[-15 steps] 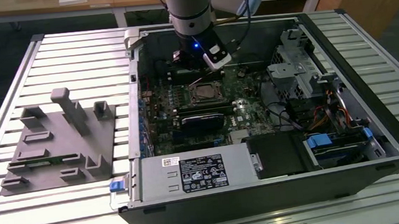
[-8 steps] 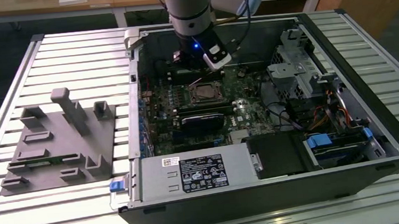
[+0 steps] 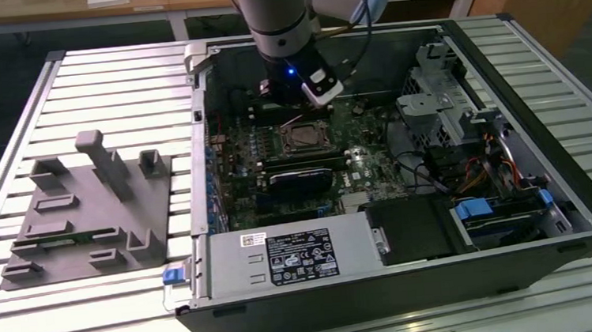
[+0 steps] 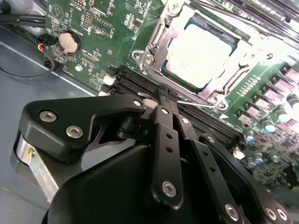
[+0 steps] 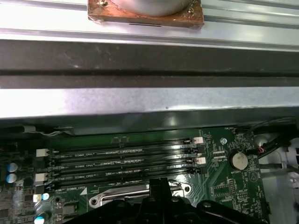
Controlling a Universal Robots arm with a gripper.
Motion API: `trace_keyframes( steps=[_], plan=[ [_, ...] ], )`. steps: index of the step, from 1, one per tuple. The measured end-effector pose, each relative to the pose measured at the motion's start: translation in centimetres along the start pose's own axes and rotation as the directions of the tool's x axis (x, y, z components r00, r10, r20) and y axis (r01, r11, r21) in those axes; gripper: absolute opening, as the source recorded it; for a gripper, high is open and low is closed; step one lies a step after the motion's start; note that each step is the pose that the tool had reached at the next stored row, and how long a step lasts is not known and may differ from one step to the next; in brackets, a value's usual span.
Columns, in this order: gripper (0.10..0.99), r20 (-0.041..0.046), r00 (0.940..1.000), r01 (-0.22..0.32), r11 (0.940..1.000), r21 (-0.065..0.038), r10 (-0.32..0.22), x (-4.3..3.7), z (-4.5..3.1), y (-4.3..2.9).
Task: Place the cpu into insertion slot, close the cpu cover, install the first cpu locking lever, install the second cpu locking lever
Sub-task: 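Install the first cpu locking lever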
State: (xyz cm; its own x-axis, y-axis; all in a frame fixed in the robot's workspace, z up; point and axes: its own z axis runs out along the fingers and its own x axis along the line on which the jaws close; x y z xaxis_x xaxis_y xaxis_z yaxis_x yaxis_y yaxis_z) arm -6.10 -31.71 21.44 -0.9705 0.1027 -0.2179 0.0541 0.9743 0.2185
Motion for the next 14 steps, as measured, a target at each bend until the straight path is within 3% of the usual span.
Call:
trace_keyframes(
  steps=[4,14],
  plan=[
    [0.106,0.0222,0.9997,0.003,1.0000,-0.002,-0.003,0.19,0.21,-0.06],
    [0.106,0.0380,0.9982,-0.046,0.9989,0.009,0.046,0.75,0.70,-0.01]
  ],
)
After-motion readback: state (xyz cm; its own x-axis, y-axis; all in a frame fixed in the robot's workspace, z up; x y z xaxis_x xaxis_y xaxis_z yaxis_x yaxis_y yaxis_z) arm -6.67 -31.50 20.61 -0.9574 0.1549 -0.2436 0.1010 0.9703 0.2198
